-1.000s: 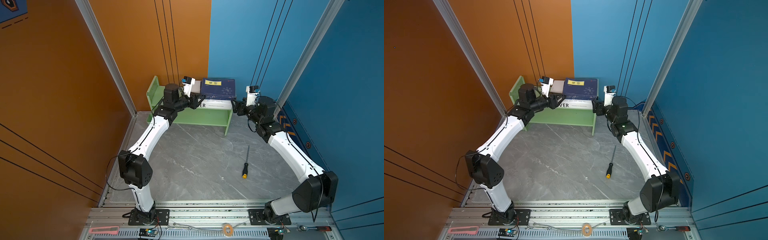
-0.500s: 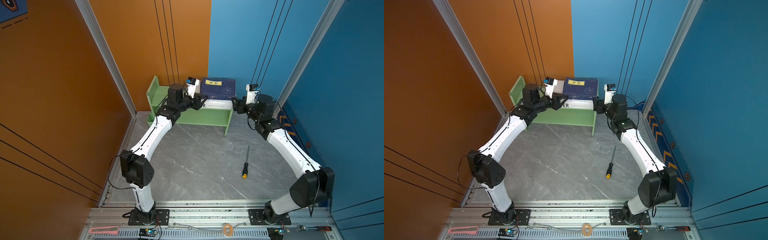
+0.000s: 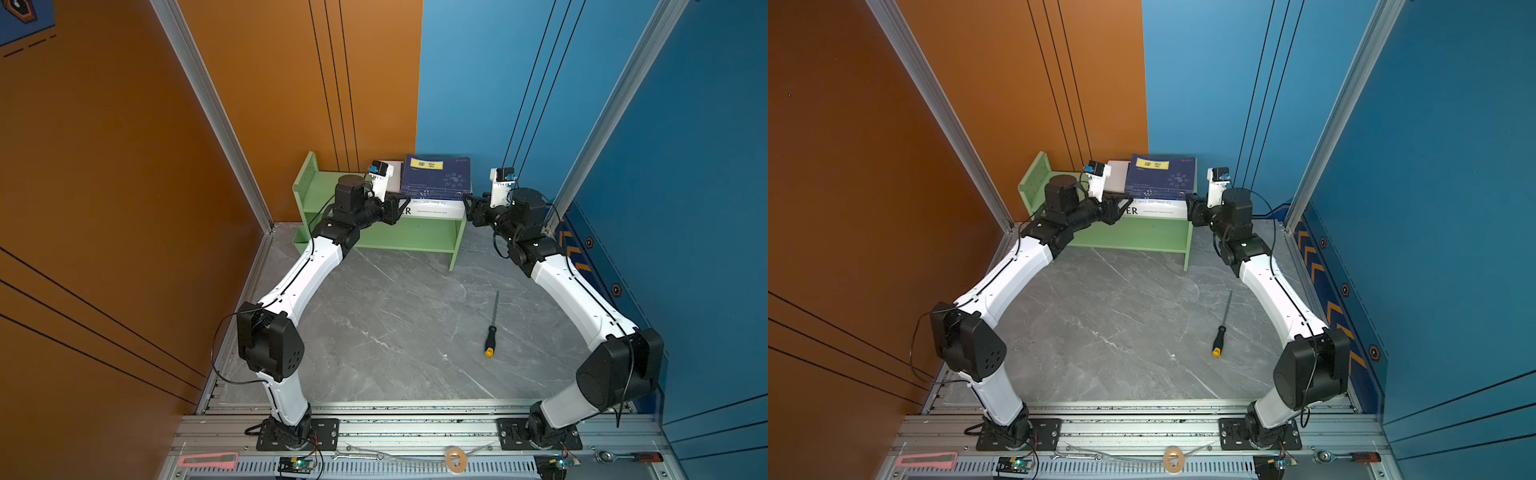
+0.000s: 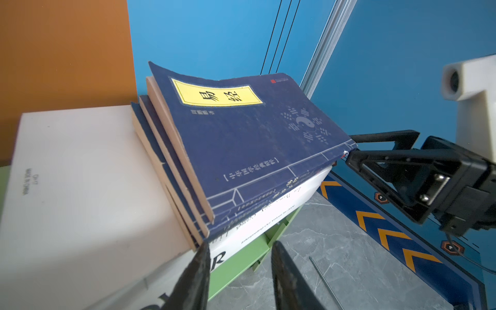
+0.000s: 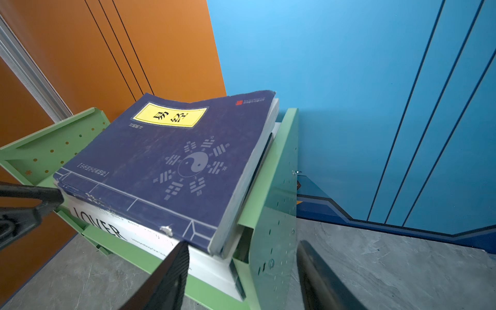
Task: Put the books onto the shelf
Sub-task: 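Push the book stack edges square with both grippers from opposite sides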
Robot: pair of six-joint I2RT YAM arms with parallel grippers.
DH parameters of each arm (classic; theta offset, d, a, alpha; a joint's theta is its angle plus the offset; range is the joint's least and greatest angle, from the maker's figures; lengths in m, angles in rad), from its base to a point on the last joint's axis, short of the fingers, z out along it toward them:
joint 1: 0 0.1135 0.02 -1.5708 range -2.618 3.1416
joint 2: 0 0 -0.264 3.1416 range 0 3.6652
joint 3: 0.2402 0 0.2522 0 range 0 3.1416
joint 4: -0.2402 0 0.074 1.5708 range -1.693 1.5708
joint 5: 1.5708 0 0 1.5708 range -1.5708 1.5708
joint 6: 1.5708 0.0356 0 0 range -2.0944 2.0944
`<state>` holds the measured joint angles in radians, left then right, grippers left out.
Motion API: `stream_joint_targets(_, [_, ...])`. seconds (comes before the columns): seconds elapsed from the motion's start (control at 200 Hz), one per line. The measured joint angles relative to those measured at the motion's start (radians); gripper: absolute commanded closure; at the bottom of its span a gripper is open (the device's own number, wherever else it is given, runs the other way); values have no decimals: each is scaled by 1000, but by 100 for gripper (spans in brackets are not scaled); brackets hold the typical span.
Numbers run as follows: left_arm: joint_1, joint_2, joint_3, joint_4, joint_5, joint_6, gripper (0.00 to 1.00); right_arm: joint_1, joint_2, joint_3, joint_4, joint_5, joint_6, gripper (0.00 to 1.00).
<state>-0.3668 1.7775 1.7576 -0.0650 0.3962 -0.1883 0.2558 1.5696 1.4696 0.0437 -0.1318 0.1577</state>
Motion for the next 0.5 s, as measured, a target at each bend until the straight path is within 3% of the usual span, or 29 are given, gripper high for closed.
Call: stream_joint_targets(0.501, [33, -48, -60, 76, -15, -48, 61, -2, 18, 19, 0, -1, 7, 42])
